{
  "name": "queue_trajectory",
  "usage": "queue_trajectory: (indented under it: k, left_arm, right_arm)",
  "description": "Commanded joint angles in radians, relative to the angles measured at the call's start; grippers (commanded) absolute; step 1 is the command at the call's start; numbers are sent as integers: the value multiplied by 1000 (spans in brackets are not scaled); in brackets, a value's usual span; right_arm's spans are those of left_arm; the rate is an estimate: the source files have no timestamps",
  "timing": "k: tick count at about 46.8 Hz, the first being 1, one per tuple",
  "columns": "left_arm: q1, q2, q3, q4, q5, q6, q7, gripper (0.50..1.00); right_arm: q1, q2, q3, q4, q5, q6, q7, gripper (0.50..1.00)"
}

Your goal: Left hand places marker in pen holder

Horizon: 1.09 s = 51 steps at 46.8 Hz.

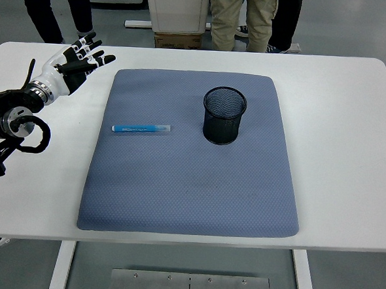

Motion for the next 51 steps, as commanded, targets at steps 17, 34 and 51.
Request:
queue_trajectory:
  k: [17, 34, 51]
  left_arm:
    - [-25, 54, 58, -13, 10, 0, 6, 1000]
    - [-212, 86, 436, -88, -22, -6, 0, 1000]
    - [-492, 85, 994, -200, -21, 0, -9, 1000]
  right_arm:
    - [1, 0, 0, 0, 0, 0, 0, 1000]
    - [1, 0, 0, 0, 0, 0, 0, 1000]
    - [1, 0, 0, 0, 0, 0, -1, 1000]
